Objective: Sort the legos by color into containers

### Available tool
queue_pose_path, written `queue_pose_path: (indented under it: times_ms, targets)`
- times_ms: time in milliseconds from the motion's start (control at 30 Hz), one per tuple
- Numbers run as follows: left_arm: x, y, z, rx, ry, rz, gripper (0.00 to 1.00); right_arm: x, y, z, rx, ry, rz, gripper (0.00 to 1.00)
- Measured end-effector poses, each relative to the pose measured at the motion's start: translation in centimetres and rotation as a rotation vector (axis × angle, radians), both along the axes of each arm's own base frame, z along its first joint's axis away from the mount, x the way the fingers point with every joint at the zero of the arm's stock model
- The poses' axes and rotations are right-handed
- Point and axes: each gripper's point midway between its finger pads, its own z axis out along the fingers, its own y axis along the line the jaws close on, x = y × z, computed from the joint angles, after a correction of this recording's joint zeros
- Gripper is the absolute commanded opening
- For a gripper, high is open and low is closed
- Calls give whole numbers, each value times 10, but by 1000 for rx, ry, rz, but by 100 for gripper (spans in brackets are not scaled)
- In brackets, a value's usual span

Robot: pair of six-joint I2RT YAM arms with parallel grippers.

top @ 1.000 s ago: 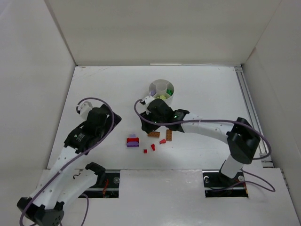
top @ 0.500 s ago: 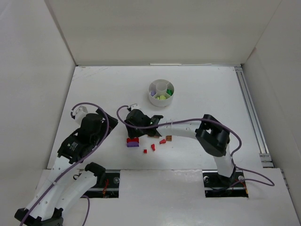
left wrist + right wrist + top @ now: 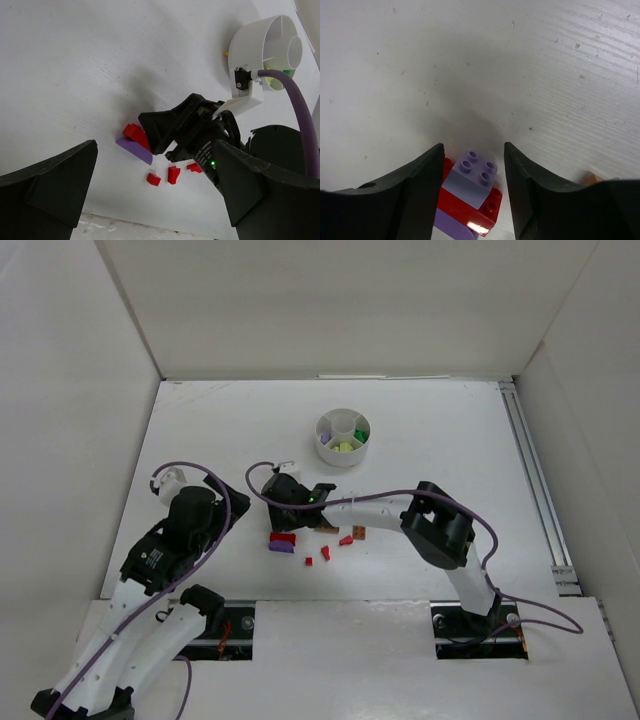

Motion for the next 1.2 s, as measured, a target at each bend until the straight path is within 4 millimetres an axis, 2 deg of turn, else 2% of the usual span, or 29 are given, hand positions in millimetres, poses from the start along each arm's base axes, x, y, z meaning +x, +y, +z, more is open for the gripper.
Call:
queue_pose_path:
  times_ms: [133,400,600,833,967,1033,1133,1200]
  targets:
    - [0,-1,-1,2,-7,-11,100,-2,-4,-4,-8,21,-35,48]
    - [1,-1,0,8,-19,-24,100,-3,-15,-7,-47,41,-84,47]
    - [4,-4,4,2,-41,-32,100,-6,-21,-8,-74,55,-100,58]
    - [7,-10,-2,2,-41,-67,100,-9,-29,-8,-97,71,-127,59]
    - [6,-10,-2,13,-44,-79,100,-14,-34,-10,-101,108,-162,51]
    - [5,-9,1,15,-56,-88,100,-18,-36,-10,-100,129,-182,51]
    - [7,-11,7,9,-90,-105,100,-22,-36,-10,-94,153,-199,53]
    - [7,-12,10,6,-106,-114,100,-26,-38,-9,-94,166,-203,59]
